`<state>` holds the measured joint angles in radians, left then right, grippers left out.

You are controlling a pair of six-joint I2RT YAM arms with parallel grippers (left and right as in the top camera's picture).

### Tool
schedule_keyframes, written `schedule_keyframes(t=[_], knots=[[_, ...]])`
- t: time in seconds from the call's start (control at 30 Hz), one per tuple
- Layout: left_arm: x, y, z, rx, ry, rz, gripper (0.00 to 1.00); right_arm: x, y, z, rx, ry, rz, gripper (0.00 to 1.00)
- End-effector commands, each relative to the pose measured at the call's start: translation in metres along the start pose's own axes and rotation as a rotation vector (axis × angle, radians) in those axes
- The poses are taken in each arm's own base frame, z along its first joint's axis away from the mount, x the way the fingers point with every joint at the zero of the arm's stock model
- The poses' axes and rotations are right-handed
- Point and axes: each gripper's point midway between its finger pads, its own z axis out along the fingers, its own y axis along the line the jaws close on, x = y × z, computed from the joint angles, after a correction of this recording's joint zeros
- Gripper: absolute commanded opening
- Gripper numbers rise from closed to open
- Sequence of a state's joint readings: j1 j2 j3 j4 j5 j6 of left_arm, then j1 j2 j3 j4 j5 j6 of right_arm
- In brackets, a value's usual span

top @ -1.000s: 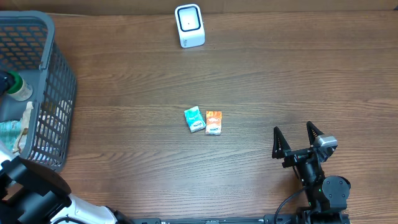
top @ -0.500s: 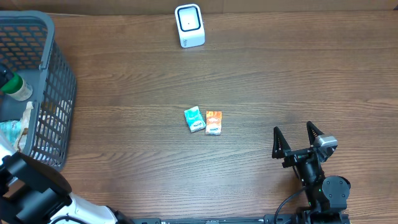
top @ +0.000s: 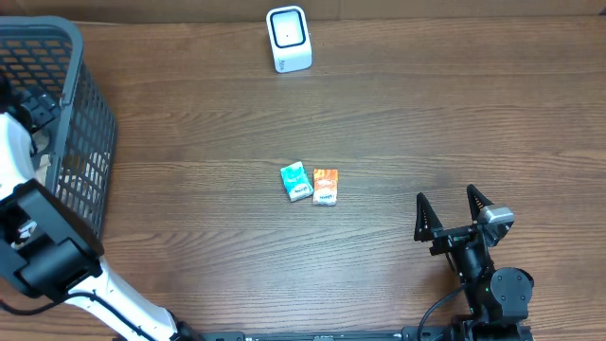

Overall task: Scan the item barcode
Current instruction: 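Move the left gripper back into the basket over the green-lidded jar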

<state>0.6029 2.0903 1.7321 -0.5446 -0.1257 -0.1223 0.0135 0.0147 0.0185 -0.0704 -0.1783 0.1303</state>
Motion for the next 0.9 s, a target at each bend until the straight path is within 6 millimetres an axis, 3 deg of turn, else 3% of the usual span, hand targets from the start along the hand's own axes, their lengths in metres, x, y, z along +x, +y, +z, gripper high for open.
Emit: schedule_keyframes(t=[0.0, 0.23, 0.6, 0.87], knots=[[0.007, 0.014, 0.011, -0.090, 0.009, 0.000, 0.97, 0.001, -0.002, 0.000, 0.006, -0.007, -0.005, 1.00], [0.015, 0.025, 0.020, -0.141, 0.029, -0.034, 0.98, 0.001, -0.002, 0.000, 0.006, -0.007, -0.005, 1.00], [0.005, 0.030, 0.021, -0.166, -0.016, -0.042, 0.98, 0.001, -0.002, 0.000, 0.006, -0.007, -0.005, 1.00], [0.029, 0.037, 0.048, -0.184, 0.053, -0.035, 0.97, 0.001, -0.002, 0.000, 0.006, -0.007, -0.005, 1.00]])
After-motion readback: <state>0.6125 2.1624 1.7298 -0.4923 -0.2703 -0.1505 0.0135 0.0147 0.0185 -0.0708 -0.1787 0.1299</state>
